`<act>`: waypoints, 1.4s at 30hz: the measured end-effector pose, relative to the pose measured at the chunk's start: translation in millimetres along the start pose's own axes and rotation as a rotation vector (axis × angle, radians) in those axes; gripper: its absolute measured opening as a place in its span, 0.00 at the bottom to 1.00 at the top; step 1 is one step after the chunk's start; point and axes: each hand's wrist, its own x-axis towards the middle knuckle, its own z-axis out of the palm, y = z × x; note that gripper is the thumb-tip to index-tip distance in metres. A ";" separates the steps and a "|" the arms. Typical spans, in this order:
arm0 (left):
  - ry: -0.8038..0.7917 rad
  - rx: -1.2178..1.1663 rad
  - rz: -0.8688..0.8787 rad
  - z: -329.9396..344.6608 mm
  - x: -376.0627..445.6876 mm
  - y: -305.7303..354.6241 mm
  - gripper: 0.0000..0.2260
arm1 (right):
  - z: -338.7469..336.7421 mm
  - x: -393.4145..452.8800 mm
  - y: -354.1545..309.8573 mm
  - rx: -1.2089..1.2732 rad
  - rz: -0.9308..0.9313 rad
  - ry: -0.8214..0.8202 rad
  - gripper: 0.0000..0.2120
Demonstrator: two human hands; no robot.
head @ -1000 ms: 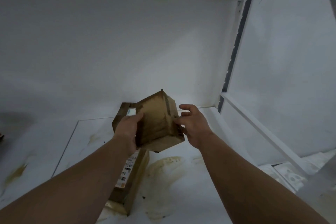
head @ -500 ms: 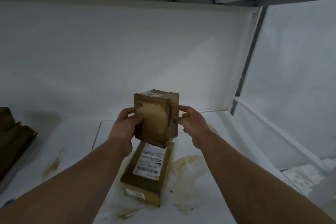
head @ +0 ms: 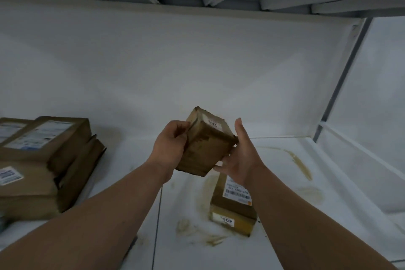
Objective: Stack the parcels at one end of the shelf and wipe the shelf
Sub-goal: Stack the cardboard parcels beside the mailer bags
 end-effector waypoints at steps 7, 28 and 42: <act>0.038 0.183 0.071 -47.7 0.2 -18.7 0.19 | 31.5 5.0 24.1 -0.045 -0.002 0.105 0.08; 0.161 -0.276 -0.175 -44.3 7.3 -23.8 0.09 | 25.0 26.8 18.8 -0.192 -0.008 0.045 0.13; 0.219 -0.379 -0.250 -53.2 1.1 -22.1 0.13 | 47.8 35.4 19.1 -0.332 0.027 -0.140 0.14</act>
